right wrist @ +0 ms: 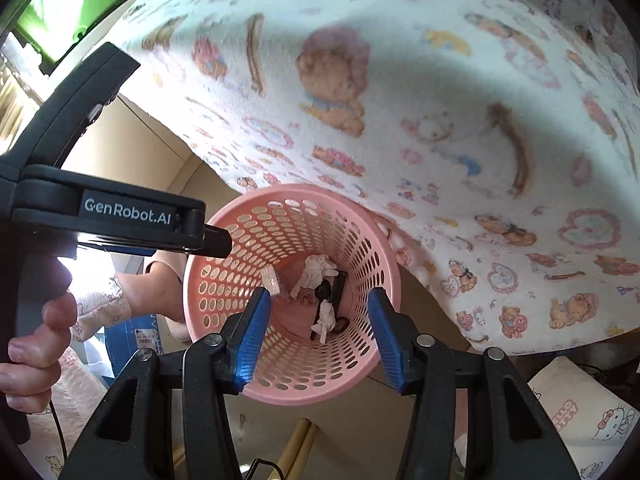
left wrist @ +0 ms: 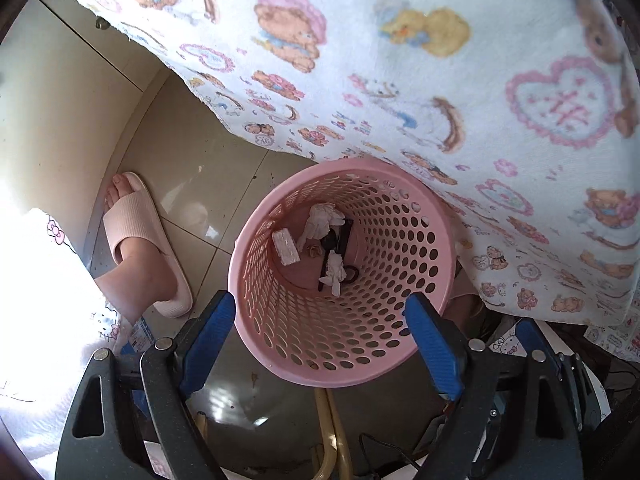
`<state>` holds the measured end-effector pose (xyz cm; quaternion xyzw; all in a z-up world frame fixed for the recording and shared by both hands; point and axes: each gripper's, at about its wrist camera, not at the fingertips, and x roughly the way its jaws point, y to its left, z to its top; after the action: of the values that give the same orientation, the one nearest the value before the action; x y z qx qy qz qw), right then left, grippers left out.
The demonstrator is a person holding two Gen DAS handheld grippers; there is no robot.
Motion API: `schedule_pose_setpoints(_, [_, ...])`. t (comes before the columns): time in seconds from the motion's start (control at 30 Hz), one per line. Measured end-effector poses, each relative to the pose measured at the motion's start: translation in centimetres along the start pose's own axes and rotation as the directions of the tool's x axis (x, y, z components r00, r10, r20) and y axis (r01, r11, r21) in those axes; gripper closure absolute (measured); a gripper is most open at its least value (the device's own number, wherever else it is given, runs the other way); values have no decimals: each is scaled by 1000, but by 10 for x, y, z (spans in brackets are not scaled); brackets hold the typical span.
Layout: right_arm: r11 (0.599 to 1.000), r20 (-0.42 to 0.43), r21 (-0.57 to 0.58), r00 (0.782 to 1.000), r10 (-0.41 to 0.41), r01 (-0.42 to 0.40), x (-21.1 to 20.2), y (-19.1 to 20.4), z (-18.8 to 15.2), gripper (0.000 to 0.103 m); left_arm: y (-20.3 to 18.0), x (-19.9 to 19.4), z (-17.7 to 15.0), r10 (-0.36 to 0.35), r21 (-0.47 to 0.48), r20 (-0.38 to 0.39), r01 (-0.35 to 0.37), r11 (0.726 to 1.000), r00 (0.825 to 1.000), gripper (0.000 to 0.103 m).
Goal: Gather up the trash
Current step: 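Open the left tool over the basket while the right tool releases the tissue, then move both open tools back up toward the black cylinder and metal clip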
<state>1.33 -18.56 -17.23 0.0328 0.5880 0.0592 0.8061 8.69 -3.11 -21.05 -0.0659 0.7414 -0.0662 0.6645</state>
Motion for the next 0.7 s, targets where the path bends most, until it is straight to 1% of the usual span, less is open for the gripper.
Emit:
schedule_pose_setpoints(0.1, [1000, 51, 25, 999, 9, -10, -17, -3, 4, 49, -2, -26, 0, 36, 27, 100, -39, 999, 994, 18])
schedule_pose_setpoints(0.2, [999, 91, 43, 996, 18, -22, -30, -3, 7, 49, -2, -47, -2, 64, 43, 190, -73, 996, 980, 18])
schedule_pose_setpoints(0.23, [999, 106, 40, 994, 11, -15, -34, -2, 7, 49, -3, -56, -2, 71, 51, 227, -85, 995, 971, 18])
schedule_pose_setpoints(0.3, [1000, 143, 28, 990, -8, 4, -43, -2, 9, 49, -5, -72, -4, 86, 69, 298, -111, 991, 951, 18])
schedule_pose_setpoints(0.37, [1000, 182, 23, 983, -17, 13, -53, -1, 11, 49, -8, -88, -7, 98, 84, 377, -139, 987, 921, 18])
schedule_pose_setpoints(0.4, [1000, 199, 24, 980, -18, 13, -57, -2, 12, 49, -9, -94, -8, 98, 88, 402, -145, 986, 911, 18])
schedule_pose_setpoints(0.43, [1000, 214, 27, 977, -16, 10, -61, -3, 13, 49, -9, -101, -9, 91, 85, 430, -141, 986, 898, 18])
schedule_pose_setpoints(0.5, [999, 241, 38, 970, -11, 1, -68, -5, 15, 49, -8, -113, -12, 58, 83, 470, -110, 991, 881, 18])
schedule_pose_setpoints(0.57, [999, 268, 54, 963, -13, -1, -74, -8, 17, 49, -8, -121, -14, 51, 87, 505, -110, 990, 862, 18])
schedule_pose_setpoints(0.6, [997, 286, 69, 958, -35, 16, -78, -10, 17, 49, -9, -126, -15, 54, 90, 528, -119, 989, 848, 18])
schedule_pose_setpoints(0.67, [992, 330, 101, 938, -109, 79, -86, -15, 16, 49, -10, -132, -17, 58, 95, 564, -135, 986, 824, 17])
schedule_pose_setpoints(0.7, [990, 347, 104, 929, -130, 100, -89, -16, 17, 49, -11, -135, -17, 57, 98, 579, -139, 985, 813, 16])
